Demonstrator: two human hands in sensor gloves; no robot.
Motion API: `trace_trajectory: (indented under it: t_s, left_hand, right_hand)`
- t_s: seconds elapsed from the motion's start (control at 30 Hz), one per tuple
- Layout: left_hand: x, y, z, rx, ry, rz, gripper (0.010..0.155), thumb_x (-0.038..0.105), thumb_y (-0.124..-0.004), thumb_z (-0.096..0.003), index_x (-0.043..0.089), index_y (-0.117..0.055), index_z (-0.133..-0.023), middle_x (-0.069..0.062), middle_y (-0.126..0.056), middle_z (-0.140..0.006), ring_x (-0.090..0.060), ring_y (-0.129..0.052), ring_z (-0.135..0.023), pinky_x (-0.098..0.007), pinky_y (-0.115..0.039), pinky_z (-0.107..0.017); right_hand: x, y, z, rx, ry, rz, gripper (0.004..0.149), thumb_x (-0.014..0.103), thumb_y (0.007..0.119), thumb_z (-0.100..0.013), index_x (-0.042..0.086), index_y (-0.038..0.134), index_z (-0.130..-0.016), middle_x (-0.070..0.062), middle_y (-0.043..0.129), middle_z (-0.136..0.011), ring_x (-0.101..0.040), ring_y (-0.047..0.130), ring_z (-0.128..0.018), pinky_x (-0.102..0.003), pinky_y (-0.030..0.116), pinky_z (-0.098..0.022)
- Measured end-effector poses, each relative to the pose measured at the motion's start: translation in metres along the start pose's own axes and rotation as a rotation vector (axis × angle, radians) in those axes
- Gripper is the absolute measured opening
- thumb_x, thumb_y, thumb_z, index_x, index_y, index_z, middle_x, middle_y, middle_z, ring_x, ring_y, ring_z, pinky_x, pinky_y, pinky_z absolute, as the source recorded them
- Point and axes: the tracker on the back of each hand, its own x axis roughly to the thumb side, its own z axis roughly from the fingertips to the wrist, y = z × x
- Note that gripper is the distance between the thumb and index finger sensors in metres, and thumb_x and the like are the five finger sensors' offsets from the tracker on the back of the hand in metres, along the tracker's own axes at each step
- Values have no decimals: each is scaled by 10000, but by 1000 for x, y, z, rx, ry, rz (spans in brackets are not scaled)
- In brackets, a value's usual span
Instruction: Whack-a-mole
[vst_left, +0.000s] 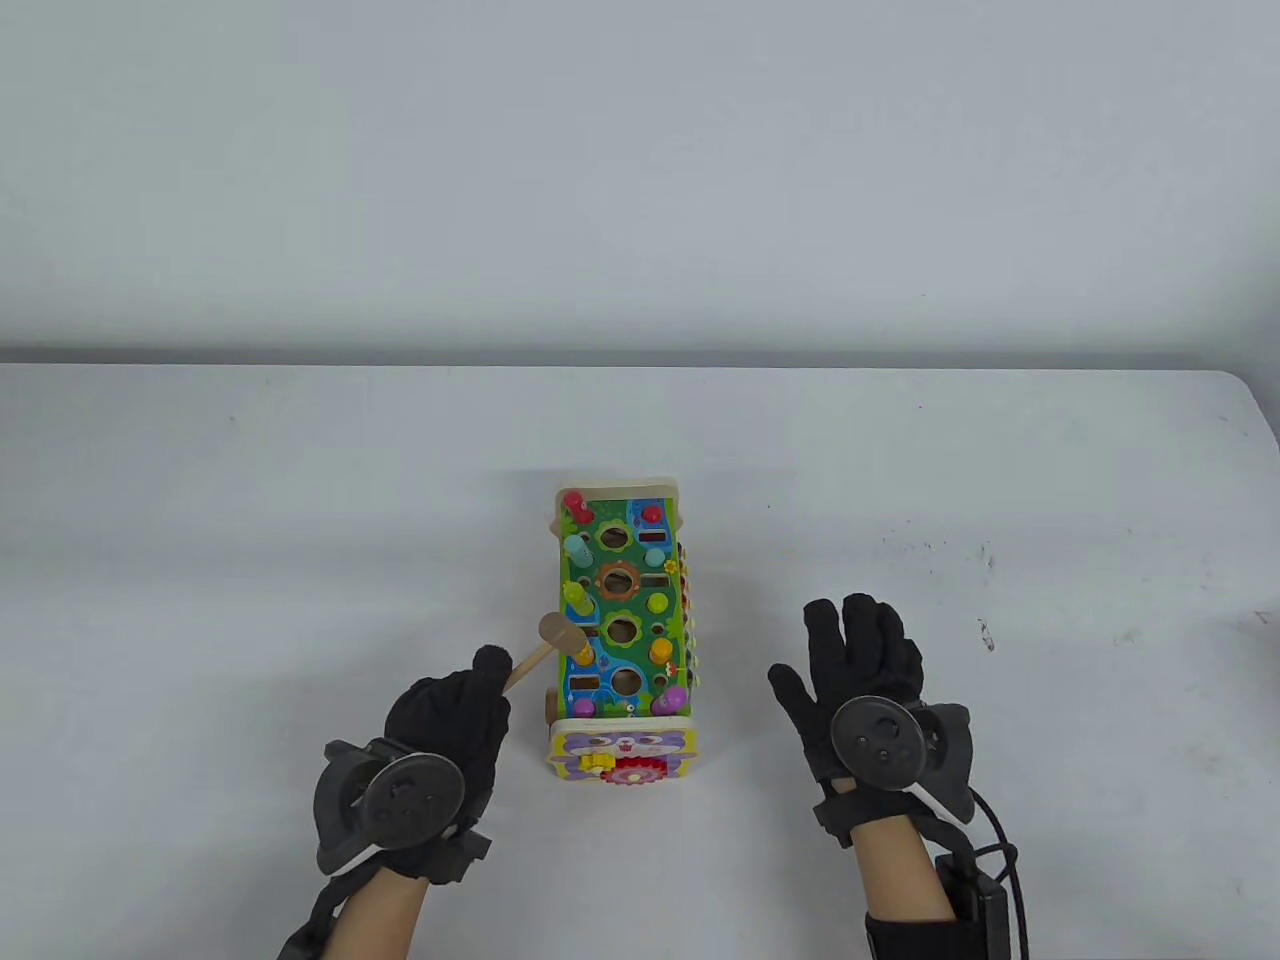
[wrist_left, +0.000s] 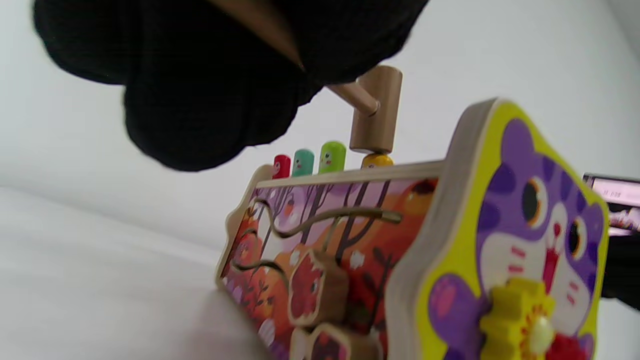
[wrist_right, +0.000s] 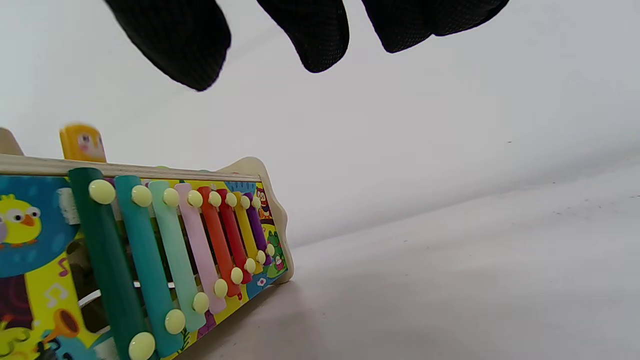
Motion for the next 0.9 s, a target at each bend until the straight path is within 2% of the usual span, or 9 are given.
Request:
trace_trajectory:
  t_s: [0.03, 0.13, 0.3, 0.43, 0.6, 0.73, 0.83, 0.87, 0.9]
  left_hand:
    - [0, 0, 0, -5, -9, -20, 543, 232, -697, -537, 6, -697, -1031, -228, -887, -766, -367, -987, -482, -665, -687, -575]
    - [-1, 4, 3, 90, -7, 32, 545, 233, -694, -538, 3, -688, -1032, -223, -885, -765, -361, -984, -478, -662, -689, -574]
    - [-10, 16, 9, 330, 25, 278, 548, 233, -679, -540, 1, -651, -1036, -215, -877, -772, -347, -989, -474, -647, -702, -564]
    - [-15, 20, 7, 413, 53, 428, 547, 242, -684, -543, 0, -636, -1032, -211, -878, -778, -343, -996, -477, -639, -709, -563]
    - [-15, 17, -6, 378, 63, 420, 538, 244, -691, -544, 10, -608, -1022, -207, -879, -785, -337, -1001, -474, -634, -715, -562]
    - [-13, 9, -19, 303, 52, 316, 530, 233, -694, -542, 8, -604, -1013, -213, -875, -782, -346, -997, -470, -642, -708, -558]
    - [-9, -2, -28, 157, 51, 183, 520, 203, -717, -530, -5, -648, -1001, -255, -886, -753, -376, -989, -437, -662, -699, -542]
    - [-7, -6, -29, 80, 69, 89, 517, 211, -711, -532, 14, -641, -1005, -231, -885, -766, -366, -992, -452, -655, -703, -550]
    - [-5, -7, -30, 62, 61, 37, 515, 213, -715, -532, 17, -653, -1005, -239, -884, -764, -357, -991, -450, -651, -704, -555]
  right_hand:
    - [0, 0, 0, 0, 0, -1, 685, 423, 645, -597, -40, 505, -1081, -404, 379, -1075, -691, 399, -930, -785, 334, -561]
    - [0, -1, 0, -5, 0, -1, 686, 424, 644, -597, -40, 503, -1082, -405, 380, -1075, -693, 399, -929, -785, 334, -561]
    - [0, -2, 0, -19, 3, -10, 685, 424, 644, -597, -38, 502, -1082, -402, 380, -1075, -692, 400, -929, -785, 334, -561]
    - [0, -2, 0, -31, 6, -13, 686, 425, 643, -597, -39, 502, -1082, -404, 377, -1075, -693, 402, -928, -784, 333, -562]
    - [0, -3, 0, -41, 5, -6, 687, 425, 643, -598, -36, 496, -1085, -403, 368, -1078, -691, 388, -933, -785, 328, -563]
    - [-1, -3, 0, -37, 9, -2, 688, 425, 643, -598, -37, 494, -1085, -405, 364, -1078, -686, 379, -938, -786, 324, -563]
    - [-1, -2, 0, -25, 13, 5, 687, 426, 643, -598, -35, 494, -1086, -403, 363, -1078, -691, 381, -934, -786, 324, -563]
    - [-1, -2, 0, -22, 14, 6, 689, 426, 643, -598, -37, 493, -1086, -406, 361, -1078, -692, 381, -934, -786, 324, -563]
    - [-1, -2, 0, -20, 14, 6, 687, 426, 642, -599, -36, 493, -1086, -403, 362, -1079, -691, 379, -935, -786, 324, -562]
